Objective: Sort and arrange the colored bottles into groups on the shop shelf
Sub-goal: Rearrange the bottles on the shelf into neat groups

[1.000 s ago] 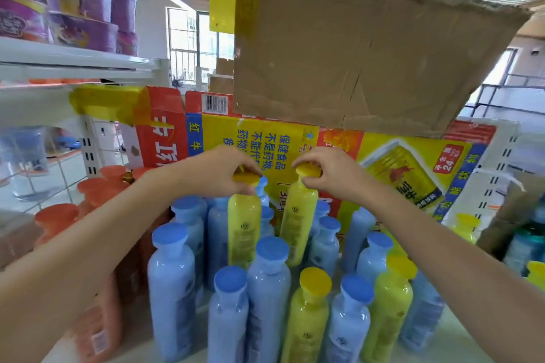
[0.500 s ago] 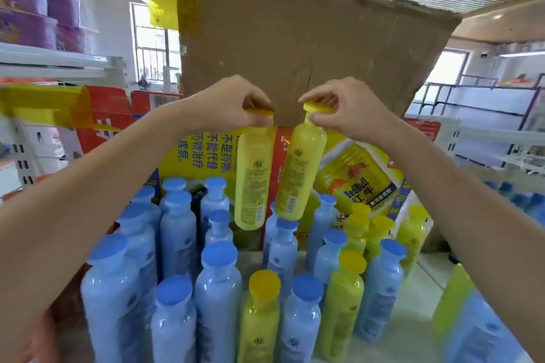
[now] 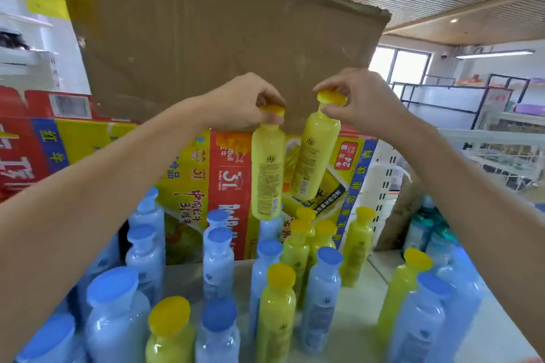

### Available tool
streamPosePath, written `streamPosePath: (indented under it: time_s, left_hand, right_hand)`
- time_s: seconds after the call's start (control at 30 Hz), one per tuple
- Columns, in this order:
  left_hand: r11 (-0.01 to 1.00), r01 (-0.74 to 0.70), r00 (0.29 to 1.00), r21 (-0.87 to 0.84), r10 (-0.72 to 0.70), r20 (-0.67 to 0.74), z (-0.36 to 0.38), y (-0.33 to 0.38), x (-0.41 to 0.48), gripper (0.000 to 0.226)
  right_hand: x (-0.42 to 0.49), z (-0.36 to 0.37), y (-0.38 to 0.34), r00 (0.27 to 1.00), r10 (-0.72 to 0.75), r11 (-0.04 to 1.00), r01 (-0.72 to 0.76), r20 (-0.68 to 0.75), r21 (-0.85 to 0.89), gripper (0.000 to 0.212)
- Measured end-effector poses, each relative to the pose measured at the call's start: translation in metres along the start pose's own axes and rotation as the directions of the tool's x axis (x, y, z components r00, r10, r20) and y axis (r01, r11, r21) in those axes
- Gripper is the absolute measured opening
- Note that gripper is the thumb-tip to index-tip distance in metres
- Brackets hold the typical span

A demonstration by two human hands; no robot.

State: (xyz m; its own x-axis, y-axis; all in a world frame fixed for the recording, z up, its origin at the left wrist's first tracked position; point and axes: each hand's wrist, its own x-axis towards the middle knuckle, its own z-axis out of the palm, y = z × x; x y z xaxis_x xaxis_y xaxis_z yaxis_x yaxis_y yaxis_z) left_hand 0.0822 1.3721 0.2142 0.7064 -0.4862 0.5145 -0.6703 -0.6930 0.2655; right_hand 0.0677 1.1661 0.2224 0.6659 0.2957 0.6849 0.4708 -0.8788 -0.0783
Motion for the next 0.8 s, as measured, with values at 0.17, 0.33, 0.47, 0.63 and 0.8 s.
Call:
streamPosePath:
  time_s: [0.17, 0.33, 0.47, 0.63, 0.8]
  left_hand:
    - [1.0, 0.014, 0.998, 0.002, -0.014, 0.054, 0.032, 0.005, 0.017, 0.03]
    - [0.998, 0.024, 0.987, 0.058, -0.032, 0.156, 0.058, -0.001, 0.019, 0.031]
    - [0.994, 0.071, 0.958, 0.087, -0.092, 0.273, 0.08, -0.012, 0.011, 0.034]
    - [0.99, 0.127, 0.913, 0.066, -0.143, 0.381, 0.114, -0.029, -0.006, 0.036]
    - [0.985, 0.168, 0.873, 0.047, -0.17, 0.458, 0.143, -0.042, -0.021, 0.037]
  right_hand:
    - [-0.007, 0.005, 0.034, 0.999, 0.016, 0.999, -0.015, 0.042, -0.03, 0.033]
    - [-0.016, 0.031, 0.065, 0.988, 0.028, 0.998, -0.021, 0.151, -0.052, 0.034]
    - [-0.028, 0.062, 0.085, 0.968, 0.024, 0.999, -0.012, 0.249, -0.048, 0.034]
    - [-0.045, 0.098, 0.098, 0.908, 0.034, 0.999, -0.014, 0.419, -0.05, 0.036]
    - [-0.06, 0.123, 0.103, 0.849, 0.025, 0.998, -0.047, 0.528, 0.028, 0.035]
